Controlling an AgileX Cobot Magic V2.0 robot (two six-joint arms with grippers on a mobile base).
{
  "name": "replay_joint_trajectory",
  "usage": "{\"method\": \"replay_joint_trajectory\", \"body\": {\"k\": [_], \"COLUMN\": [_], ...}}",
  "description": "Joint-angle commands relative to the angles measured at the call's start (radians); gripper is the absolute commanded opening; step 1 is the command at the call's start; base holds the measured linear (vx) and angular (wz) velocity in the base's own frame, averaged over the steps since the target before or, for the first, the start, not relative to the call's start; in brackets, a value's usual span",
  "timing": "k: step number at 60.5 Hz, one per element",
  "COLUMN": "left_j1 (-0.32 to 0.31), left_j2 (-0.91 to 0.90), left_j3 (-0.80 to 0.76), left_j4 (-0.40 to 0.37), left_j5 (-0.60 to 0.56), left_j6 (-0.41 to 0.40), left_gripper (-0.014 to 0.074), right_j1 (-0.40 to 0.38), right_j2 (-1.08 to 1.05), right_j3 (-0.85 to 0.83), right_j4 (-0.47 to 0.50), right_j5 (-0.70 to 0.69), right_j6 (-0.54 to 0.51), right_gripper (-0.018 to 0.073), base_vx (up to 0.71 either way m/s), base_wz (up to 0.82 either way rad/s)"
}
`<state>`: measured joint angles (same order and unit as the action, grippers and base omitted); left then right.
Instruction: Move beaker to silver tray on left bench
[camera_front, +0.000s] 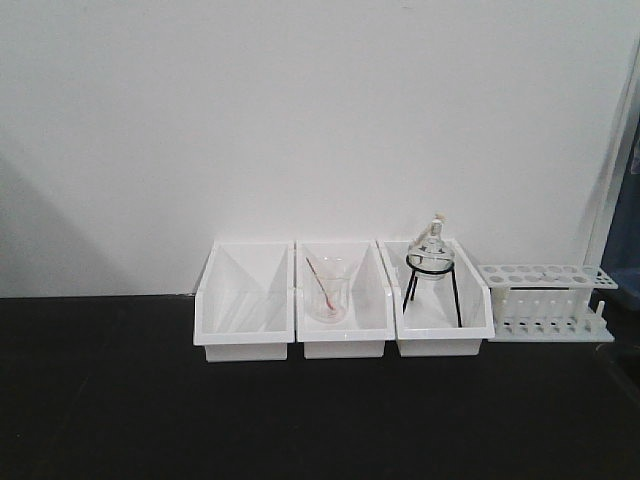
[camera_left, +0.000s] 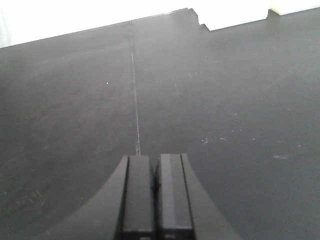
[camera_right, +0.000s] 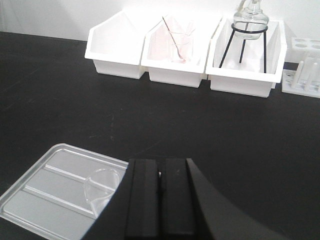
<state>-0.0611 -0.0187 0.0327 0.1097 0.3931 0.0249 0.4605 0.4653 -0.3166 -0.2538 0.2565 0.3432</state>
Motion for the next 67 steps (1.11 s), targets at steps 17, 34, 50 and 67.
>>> {"method": "replay_joint_trajectory", "body": {"k": [17,34,50,67], "left_j1": [0.0,0.0,0.0,0.0], "left_j2": [-0.008,-0.008,-0.008,-0.008], "left_j3": [0.02,0.02,0.02,0.02], "left_j4": [-0.003,-0.003,-0.003,-0.003], "left_j5": [-0.083,-0.083,-0.083,-0.083], "left_j6": [-0.002,-0.002,-0.002,-0.002], "left_gripper": [0.0001,0.0001,0.0001,0.0001], "right_j1": [-0.2,-0.363,-0.363,-0.363], "right_j2": [-0.233,-0.49,-0.489,-0.489], "right_j3": [0.183,0.354,0.353,0.353], "right_j4": [0.143,0.143,0.156,0.156], "right_j5": [-0.185,-0.184,-0.186,-0.186], "right_j6": [-0.075,-0.077,-0.077,-0.077], "right_gripper": [-0.0012,-0.0011,-0.0011,-0.0011], "base_vx": [0.0,0.0,0.0,0.0], "base_wz": [0.0,0.0,0.0,0.0]}}
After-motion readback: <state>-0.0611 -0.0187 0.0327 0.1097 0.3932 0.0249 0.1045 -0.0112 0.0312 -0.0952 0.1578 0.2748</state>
